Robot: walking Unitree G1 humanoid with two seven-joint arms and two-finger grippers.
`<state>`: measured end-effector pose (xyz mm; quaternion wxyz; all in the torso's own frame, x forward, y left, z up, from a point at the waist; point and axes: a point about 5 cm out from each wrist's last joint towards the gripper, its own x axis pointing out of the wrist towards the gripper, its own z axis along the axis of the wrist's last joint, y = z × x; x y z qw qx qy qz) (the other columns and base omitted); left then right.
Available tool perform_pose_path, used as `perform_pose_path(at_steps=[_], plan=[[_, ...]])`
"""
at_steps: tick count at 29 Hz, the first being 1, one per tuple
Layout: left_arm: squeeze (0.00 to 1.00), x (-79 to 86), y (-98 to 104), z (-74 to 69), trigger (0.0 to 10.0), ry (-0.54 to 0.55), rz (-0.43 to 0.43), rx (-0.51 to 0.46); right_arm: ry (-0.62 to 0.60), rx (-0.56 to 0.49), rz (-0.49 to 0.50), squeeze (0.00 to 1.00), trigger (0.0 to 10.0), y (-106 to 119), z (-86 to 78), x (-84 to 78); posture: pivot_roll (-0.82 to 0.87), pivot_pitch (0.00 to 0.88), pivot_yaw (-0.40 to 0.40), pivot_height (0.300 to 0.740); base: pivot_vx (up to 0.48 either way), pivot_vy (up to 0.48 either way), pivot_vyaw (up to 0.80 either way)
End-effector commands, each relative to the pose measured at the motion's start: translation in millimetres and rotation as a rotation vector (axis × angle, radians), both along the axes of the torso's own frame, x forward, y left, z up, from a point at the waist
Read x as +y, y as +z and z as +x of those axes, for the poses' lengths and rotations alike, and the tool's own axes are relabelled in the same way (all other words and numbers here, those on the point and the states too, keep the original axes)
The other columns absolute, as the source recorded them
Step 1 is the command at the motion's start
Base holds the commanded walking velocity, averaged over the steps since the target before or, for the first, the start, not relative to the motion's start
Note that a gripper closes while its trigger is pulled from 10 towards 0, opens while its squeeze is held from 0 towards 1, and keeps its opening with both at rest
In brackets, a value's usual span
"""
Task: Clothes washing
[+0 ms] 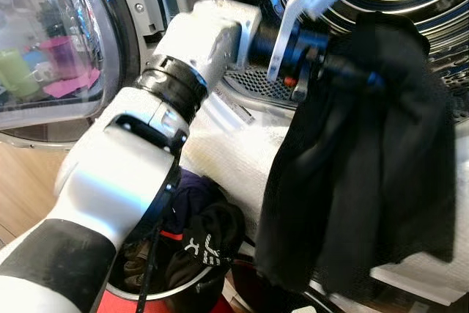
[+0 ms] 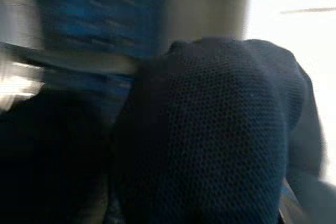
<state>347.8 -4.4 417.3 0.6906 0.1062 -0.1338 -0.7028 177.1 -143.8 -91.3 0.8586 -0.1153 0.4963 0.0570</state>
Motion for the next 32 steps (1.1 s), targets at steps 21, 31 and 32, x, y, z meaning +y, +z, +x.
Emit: perform_pose_path(at_steps=[21, 31, 32], plan=[[0.00, 9.7, -63.5, 45.7, 10.0, 0.570, -0.156, 0.007, -0.055, 0.029, 0.003, 0.00, 10.0, -9.3, -23.6, -4.8, -0.01, 0.018, 0.153, 0.740, 0.000, 0.000, 0.00], [0.00, -7.5, -57.3, 38.2, 10.0, 0.496, -0.241, 0.082, -0.081, 0.046, -0.008, 0.00, 10.0, -14.3, -39.3, -11.7, -0.07, 0.047, 0.162, 0.740, 0.000, 0.000, 0.00], [0.00, -10.9, -60.4, 36.0, 10.0, 0.451, -0.230, 0.100, -0.091, 0.049, -0.009, 0.00, 10.0, -15.1, -42.0, -12.5, -0.08, 0.054, 0.163, 0.740, 0.000, 0.000, 0.00]])
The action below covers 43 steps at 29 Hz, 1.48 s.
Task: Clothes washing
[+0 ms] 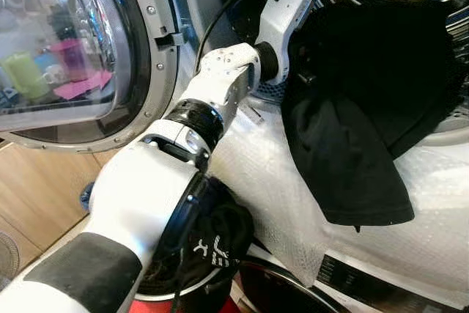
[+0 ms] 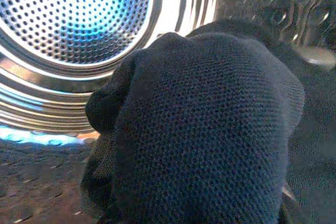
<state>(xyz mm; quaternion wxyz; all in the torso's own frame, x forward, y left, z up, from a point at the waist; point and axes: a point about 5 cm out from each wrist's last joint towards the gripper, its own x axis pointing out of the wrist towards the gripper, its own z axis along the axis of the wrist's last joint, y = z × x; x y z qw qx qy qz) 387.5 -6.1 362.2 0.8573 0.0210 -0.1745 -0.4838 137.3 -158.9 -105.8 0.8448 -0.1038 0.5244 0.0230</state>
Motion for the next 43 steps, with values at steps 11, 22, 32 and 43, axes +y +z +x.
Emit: perform_pose_path(at_steps=[11, 22, 32, 43], plan=[[0.00, 0.7, -1.9, 0.8, 10.0, -0.018, -0.007, 0.043, -0.029, 0.034, -0.003, 0.00, 10.0, -9.3, -37.1, -3.9, -0.12, 0.140, 0.149, 0.740, 0.000, 0.000, 0.00], [0.00, 43.3, 39.8, 11.4, 10.0, 0.249, -0.152, -0.032, -0.037, 0.039, -0.001, 0.00, 10.0, -11.8, -51.3, -1.9, -0.14, 0.159, 0.153, 0.740, 0.000, 0.000, 0.00], [0.00, 59.2, 49.0, 15.3, 10.0, 0.365, -0.217, -0.022, -0.080, 0.055, -0.036, 0.00, 10.0, -14.1, -72.5, -10.1, -0.20, 0.174, 0.154, 0.740, 0.000, 0.000, 0.00], [0.45, 48.0, 37.6, 14.2, 10.0, 0.295, -0.100, -0.031, -0.080, 0.056, -0.058, 0.00, 10.0, -13.8, -78.2, -18.4, -0.19, 0.196, 0.134, 0.740, 0.000, 0.000, 0.00]])
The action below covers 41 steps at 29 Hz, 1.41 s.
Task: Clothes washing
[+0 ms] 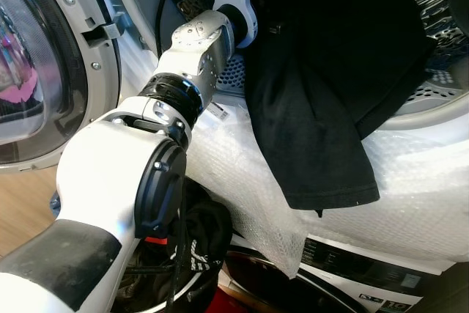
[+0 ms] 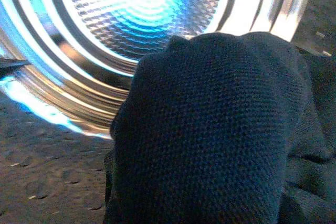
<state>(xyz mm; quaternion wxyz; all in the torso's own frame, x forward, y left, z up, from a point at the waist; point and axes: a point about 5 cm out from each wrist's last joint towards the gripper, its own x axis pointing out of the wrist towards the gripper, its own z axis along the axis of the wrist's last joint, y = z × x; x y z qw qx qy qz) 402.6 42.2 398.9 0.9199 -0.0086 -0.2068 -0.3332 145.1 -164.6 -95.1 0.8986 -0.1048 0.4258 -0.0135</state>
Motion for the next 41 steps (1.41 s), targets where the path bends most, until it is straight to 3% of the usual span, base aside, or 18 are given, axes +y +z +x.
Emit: perform_pose_path(at_steps=[1, 8, 12, 16, 22, 31, 41], plan=[[1.00, -2.0, 0.1, -1.5, 10.0, -0.033, 0.049, -0.013, -0.041, 0.286, -0.022, 0.00, 10.0, -24.4, -85.0, -12.2, -0.18, 0.194, 0.131, 0.740, 0.000, 0.000, 0.00], [1.00, -11.9, 6.2, -11.2, 10.0, -0.213, 0.128, -0.061, -0.007, 0.264, -0.018, 0.00, 10.0, -23.0, -73.2, -8.7, -0.14, 0.196, 0.111, 0.740, 0.000, 0.000, 0.00], [1.00, -8.8, 19.0, -15.3, 10.0, -0.239, 0.108, -0.105, 0.008, 0.263, -0.015, 0.00, 10.0, -22.8, -70.5, -6.5, -0.11, 0.196, 0.109, 0.740, 0.000, 0.000, 0.00], [1.00, -3.7, 35.1, -18.4, 10.0, -0.243, 0.025, -0.117, 0.016, 0.264, -0.010, 0.00, 10.0, -22.9, -68.5, -3.5, -0.09, 0.197, 0.110, 0.740, 0.000, 0.000, 0.00], [1.00, -5.1, 36.7, -24.1, 10.0, -0.376, 0.055, -0.119, 0.024, 0.260, 0.001, 0.00, 10.0, -22.8, -66.2, 1.9, -0.08, 0.202, 0.111, 0.740, 0.000, 0.000, 0.00], [1.00, -5.4, 38.2, -24.8, 10.0, -0.384, 0.036, -0.124, 0.043, 0.264, 0.008, 0.00, 10.0, -23.0, -65.3, 6.7, -0.04, 0.206, 0.113, 0.740, 0.000, 0.000, 0.00], [1.00, -7.1, 30.7, -31.5, 10.0, -0.555, 0.172, -0.134, 0.041, 0.263, 0.014, 0.00, 10.0, -23.2, -65.9, 9.3, -0.03, 0.214, 0.118, 0.740, 0.000, 0.000, 0.00]])
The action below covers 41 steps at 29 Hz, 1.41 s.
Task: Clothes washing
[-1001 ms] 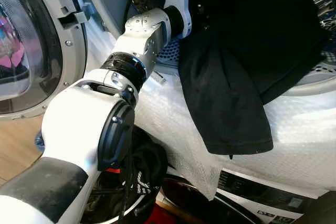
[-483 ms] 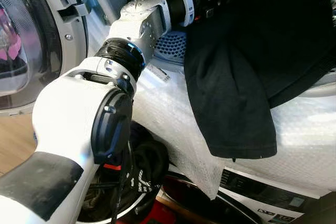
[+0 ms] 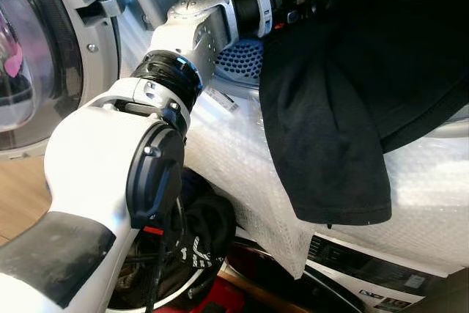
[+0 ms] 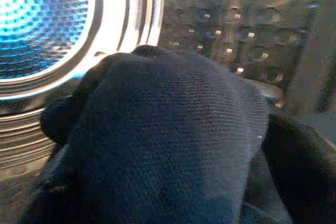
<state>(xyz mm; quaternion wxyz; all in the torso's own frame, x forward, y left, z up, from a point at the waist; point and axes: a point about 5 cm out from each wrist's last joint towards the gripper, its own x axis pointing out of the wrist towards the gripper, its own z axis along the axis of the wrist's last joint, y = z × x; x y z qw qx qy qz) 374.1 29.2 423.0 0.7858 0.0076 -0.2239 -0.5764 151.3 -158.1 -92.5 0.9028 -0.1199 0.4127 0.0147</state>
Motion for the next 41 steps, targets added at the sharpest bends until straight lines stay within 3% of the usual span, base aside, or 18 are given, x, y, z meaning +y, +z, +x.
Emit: perform_pose_path(at_steps=[1, 5, 7, 9, 10, 12, 17, 20, 27, 34, 35, 41], plan=[[1.00, 6.0, 5.9, -3.6, 10.0, -0.028, 0.061, -0.052, -0.025, 0.286, 0.007, 0.00, 10.0, -25.8, -72.4, 3.1, -0.03, 0.214, 0.118, 0.740, 0.000, 0.000, 0.00], [1.00, 6.9, 2.7, -6.4, 10.0, -0.079, 0.147, -0.086, -0.022, 0.290, 0.010, 0.00, 10.0, -26.1, -73.5, 4.8, -0.03, 0.214, 0.119, 0.740, 0.000, 0.000, 0.00], [1.00, 9.4, 1.9, -10.2, 10.0, -0.108, 0.250, -0.172, -0.016, 0.289, 0.015, 0.00, 10.0, -26.1, -72.4, 7.6, -0.02, 0.213, 0.119, 0.740, 0.000, 0.000, 0.00], [1.00, 8.3, 4.9, -10.6, 10.0, -0.037, 0.291, -0.265, -0.012, 0.287, 0.017, 0.00, 10.0, -25.9, -71.5, 8.3, -0.02, 0.212, 0.116, 0.740, 0.000, 0.000, 0.00], [1.00, 4.8, 15.7, -11.3, 10.0, 0.070, 0.236, -0.338, -0.009, 0.286, 0.016, 0.00, 10.0, -25.8, -70.8, 7.7, -0.02, 0.212, 0.114, 0.740, 0.000, 0.000, 0.00], [1.00, 1.8, 21.8, -11.9, 10.0, 0.134, 0.199, -0.371, -0.007, 0.285, 0.015, 0.00, 10.0, -25.7, -70.2, 7.2, -0.02, 0.210, 0.112, 0.740, 0.000, 0.000, 0.00], [1.00, -3.9, 25.8, -15.3, 10.0, 0.142, 0.155, -0.409, -0.004, 0.284, 0.012, 0.00, 10.0, -25.4, -69.0, 6.4, -0.02, 0.207, 0.111, 0.740, 0.000, 0.000, 0.00], [1.00, -5.9, 29.5, -18.9, 10.0, 0.172, 0.039, -0.460, -0.003, 0.281, 0.010, 0.00, 10.0, -25.2, -67.2, 7.3, -0.01, 0.203, 0.110, 0.740, 0.000, 0.000, 0.00], [1.00, -20.1, 12.9, -26.5, 10.0, -0.094, 0.089, -0.401, 0.014, 0.277, 0.017, 0.00, 10.0, -24.7, -63.6, 12.3, 0.03, 0.190, 0.113, 0.740, 0.000, 0.000, 0.00], [1.00, -29.6, 18.3, -33.4, 10.0, -0.110, 0.122, -0.459, 0.015, 0.266, 0.028, 0.00, 10.0, -23.2, -55.6, 19.0, 0.05, 0.167, 0.135, 0.740, 0.000, 0.000, 0.00], [1.00, -33.5, 26.1, -38.3, 10.0, -0.109, 0.125, -0.491, 0.011, 0.261, 0.037, 0.00, 10.0, -22.5, -52.5, 22.3, 0.06, 0.159, 0.142, 0.740, 0.000, 0.000, 0.00], [1.00, -34.5, 33.7, -42.9, 10.0, -0.086, 0.175, -0.561, 0.009, 0.248, 0.056, 0.00, 10.0, -20.1, -42.5, 32.0, 0.09, 0.124, 0.165, 0.740, 0.000, 0.000, 0.00]])
